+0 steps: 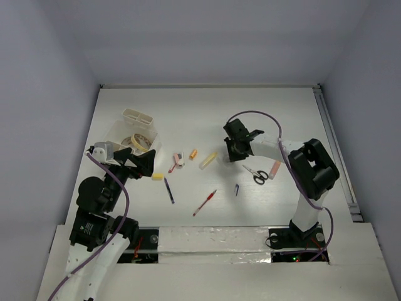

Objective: Sort the stationery into containers
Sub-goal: Pick up the stationery from the center of the board, then place the stationery in the storage box.

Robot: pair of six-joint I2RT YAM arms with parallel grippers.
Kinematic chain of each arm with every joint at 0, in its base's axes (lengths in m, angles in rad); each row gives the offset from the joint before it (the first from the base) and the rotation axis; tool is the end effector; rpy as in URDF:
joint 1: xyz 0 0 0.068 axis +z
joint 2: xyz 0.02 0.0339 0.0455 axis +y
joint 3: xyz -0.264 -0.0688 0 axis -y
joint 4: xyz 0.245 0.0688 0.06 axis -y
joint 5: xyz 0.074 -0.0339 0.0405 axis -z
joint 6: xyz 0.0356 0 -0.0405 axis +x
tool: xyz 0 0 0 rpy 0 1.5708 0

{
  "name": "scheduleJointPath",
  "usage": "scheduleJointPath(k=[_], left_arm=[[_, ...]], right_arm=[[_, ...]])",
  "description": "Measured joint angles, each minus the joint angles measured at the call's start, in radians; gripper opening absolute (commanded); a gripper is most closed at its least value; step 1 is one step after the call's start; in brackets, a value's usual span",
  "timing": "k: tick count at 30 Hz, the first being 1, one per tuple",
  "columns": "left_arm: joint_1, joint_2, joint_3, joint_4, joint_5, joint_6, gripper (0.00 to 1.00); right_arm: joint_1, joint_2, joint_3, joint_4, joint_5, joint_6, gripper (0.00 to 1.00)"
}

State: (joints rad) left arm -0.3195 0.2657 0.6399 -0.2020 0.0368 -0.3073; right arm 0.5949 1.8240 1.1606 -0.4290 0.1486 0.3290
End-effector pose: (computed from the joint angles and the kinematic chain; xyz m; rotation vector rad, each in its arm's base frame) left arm 0.0749 -0.0262 0.3470 0.0397 1.4201 -0.5455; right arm 0.3064 0.2010 0.1685 -0.3032 2.6296 0.1113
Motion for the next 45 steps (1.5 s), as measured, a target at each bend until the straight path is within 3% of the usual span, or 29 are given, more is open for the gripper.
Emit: scheduleJointPath(k=[4,13,19,29,35,39,43,45], left_arm=[[0.0,0.0,0.0,0.0,0.0,0.0,0.99],[0.0,0.001,0.0,0.0,0.001,0.0,0.99],[0.0,0.003,0.0,0.0,-0.006,0.0,0.99],[0.0,0.021,0.0,-0.016,-0.077,-0.009,0.99],[0.0,0.037,0.0,-0.02,-0.099,-0.013,0.99],[0.0,0.051,0.0,-0.023,-0.106,-0.016,0.99],[0.0,0.056,0.0,-0.026,-0.113,-0.017,0.99],[0.0,0.058,0.0,-0.026,-0.114,-0.018,0.99]], right_arm=[[0.0,0.002,-0.008,0.011,0.025,0.006,0.12],[0.002,-0.134,-0.014,-0.01,0.096,0.001,0.09],[0.084,-0.162,0.122,0.071,0.021,-0.012,0.08],[0.277,0.282,0.731,0.258,-0.237,0.014,0.09],[0.313,0.48,0.96,0.287,-0.295,0.063,0.11],[0.315,0.549,1.025,0.287,-0.301,0.092,0.19],[0.315,0.575,1.048,0.283,-0.298,0.113,0.38],[0.315,0.575,1.049,0.287,-0.298,0.116,0.41]])
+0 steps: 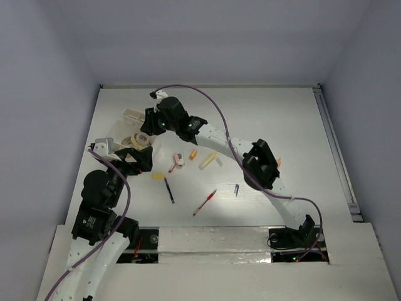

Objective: Sort the stationery into containers
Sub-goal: Place the stationery in the storage box, then pick up the stapler from the center of the board.

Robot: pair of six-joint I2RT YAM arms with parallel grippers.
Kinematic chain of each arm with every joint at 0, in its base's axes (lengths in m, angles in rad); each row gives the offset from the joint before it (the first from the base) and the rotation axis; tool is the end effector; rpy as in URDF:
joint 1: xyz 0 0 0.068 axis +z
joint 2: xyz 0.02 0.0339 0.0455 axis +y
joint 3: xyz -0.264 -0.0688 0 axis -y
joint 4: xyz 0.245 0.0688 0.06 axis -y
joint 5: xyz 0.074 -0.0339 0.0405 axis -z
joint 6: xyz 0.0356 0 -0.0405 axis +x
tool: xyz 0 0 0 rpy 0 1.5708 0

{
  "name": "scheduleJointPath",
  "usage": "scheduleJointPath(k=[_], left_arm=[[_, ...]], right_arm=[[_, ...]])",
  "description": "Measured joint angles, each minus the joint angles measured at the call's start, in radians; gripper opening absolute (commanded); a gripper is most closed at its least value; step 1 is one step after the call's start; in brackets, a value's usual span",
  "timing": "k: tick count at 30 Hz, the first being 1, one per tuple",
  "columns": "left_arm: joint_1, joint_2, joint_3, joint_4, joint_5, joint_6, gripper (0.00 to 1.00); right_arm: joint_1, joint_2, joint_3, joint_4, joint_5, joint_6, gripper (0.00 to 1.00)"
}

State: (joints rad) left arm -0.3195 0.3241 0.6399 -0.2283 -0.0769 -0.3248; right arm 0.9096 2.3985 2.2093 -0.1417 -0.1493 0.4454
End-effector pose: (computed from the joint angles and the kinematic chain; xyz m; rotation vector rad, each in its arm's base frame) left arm 0.0892 -0.0266 0.3403 -0.0669 1.4993 -0.4635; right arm 0.3456 0.4528 0.2695 -0.5754 1.9608 1.0320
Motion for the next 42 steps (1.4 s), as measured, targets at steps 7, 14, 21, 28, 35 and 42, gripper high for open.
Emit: scheduleJointPath(k=[7,14,21,28,35,42], left_arm=[[0.005,0.015,0.0,0.001,0.005,-0.005,0.99],[0.008,0.063,0.0,0.007,0.032,-0.006,0.99],[0.008,0.219,0.0,0.026,0.127,-0.056,0.99],[-0.074,0.389,0.0,0.084,0.146,-0.155,0.9],[-0.356,0.678,0.033,0.103,-0.08,-0.221,0.86],[-0.372,0.923,0.107,0.09,-0.309,-0.235,0.79]], right_arm=[[0.001,-0.029,-0.065,0.03,0.001,-0.001,0.43],[-0.008,-0.303,-0.443,0.082,0.068,-0.017,0.38],[-0.101,-0.753,-0.917,0.158,0.109,-0.027,0.37],[-0.197,-1.016,-1.227,0.134,0.151,-0.049,0.37],[-0.23,-1.165,-1.395,0.096,0.157,-0.065,0.37],[-0.246,-1.25,-1.453,0.097,0.142,-0.065,0.37]])
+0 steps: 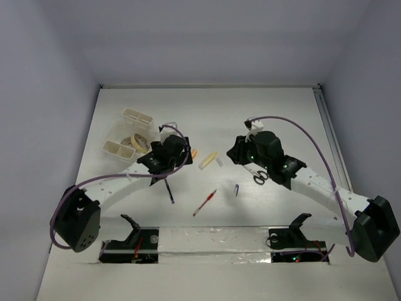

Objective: Sort the stationery into containers
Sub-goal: Pick up the stapler from the center of the board.

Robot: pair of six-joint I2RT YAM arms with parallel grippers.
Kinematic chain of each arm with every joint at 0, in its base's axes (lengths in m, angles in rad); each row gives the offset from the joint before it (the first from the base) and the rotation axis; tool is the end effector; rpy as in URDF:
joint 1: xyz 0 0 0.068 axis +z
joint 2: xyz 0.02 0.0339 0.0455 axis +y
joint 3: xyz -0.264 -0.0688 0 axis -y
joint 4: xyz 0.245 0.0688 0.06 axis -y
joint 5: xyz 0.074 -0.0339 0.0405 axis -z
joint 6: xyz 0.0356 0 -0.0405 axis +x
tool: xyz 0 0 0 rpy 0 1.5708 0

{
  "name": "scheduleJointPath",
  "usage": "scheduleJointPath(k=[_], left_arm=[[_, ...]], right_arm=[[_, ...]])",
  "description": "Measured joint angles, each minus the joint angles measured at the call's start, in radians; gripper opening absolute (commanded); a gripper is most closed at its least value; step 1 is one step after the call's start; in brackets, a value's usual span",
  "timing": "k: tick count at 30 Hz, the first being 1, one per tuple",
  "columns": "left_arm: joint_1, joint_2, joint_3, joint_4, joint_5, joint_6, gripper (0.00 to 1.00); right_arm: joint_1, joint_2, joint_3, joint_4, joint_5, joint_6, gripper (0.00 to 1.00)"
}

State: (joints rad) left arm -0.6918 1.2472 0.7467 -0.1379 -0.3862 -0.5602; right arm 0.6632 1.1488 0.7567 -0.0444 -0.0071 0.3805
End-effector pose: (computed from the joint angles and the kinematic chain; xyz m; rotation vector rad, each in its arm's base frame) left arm 0.2132 -0.1592 0.2351 -0.0700 2.1692 -0.2945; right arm 0.2051 0.1606 0.2698 -0.2966 2.0509 0.6643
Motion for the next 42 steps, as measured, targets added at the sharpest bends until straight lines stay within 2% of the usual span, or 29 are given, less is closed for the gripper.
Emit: scheduleJointPath(k=[7,13,27,36,42], left_arm=[[0.0,0.214,0.152,0.007,-0.068,0.029,0.69],[0.01,0.347,0.216,0.006,-0.08,0.054,0.63],[0.061,0.405,0.216,0.009,-0.069,0.058,0.54],[0.092,0.449,0.215,0.032,-0.034,0.063,0.53],[0.097,0.484,0.215,0.045,-0.006,0.067,0.45]], right_arm=[[-0.001,-0.044,-0.038,0.014,-0.026,0.001,0.37],[-0.001,-0.064,-0.038,0.025,-0.035,0.001,0.37],[-0.001,-0.083,-0.053,0.03,-0.047,0.002,0.37],[-0.001,-0.083,-0.053,0.031,-0.061,0.005,0.37],[-0.001,-0.082,-0.053,0.032,-0.07,0.008,0.37]])
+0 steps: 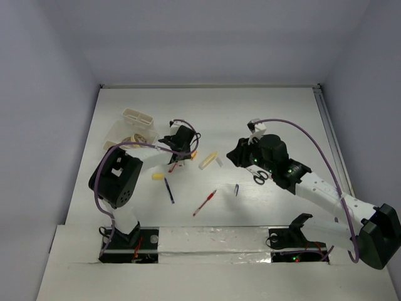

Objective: Sort the stationery into containers
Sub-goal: Pick up the stapler from the center of the board.

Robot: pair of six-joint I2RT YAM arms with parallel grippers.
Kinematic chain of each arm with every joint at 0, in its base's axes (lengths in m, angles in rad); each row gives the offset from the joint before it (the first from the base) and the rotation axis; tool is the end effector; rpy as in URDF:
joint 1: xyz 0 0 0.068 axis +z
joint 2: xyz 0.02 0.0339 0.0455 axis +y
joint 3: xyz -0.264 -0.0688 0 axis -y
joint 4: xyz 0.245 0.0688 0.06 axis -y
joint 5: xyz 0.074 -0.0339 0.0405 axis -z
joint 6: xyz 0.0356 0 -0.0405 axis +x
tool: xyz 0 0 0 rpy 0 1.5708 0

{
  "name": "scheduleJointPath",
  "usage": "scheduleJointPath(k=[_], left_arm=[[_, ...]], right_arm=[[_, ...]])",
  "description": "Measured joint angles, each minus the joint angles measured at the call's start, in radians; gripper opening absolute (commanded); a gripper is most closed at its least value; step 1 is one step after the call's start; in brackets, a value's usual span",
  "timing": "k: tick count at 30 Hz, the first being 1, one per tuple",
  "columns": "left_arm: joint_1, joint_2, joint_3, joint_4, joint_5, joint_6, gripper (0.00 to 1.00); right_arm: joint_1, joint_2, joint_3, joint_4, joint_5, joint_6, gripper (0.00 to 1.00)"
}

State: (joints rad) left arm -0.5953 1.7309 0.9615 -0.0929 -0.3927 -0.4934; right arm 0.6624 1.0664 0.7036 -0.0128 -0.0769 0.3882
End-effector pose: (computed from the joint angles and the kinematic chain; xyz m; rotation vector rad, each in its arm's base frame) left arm 0.2969 -0.1846 0.1656 -0.0528 2.3483 -0.0501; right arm 0.1912 0.1526 0.2736 -0.3291 1.9977 0.7581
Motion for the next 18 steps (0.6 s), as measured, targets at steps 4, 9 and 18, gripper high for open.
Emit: scheduleJointPath(k=[4,9,18], left_arm=[[0.0,0.005,0.0,0.008,0.011,0.003,0.32],[0.0,0.005,0.0,0.015,0.017,0.01,0.13],[0.0,-0.04,0.049,-0.021,0.036,0.024,0.0]], right_arm=[[0.0,0.001,0.0,0.007,-0.003,0.001,0.37],[0.0,0.001,0.0,0.018,-0.004,0.001,0.37],[0.0,0.001,0.0,0.021,-0.006,0.001,0.37]])
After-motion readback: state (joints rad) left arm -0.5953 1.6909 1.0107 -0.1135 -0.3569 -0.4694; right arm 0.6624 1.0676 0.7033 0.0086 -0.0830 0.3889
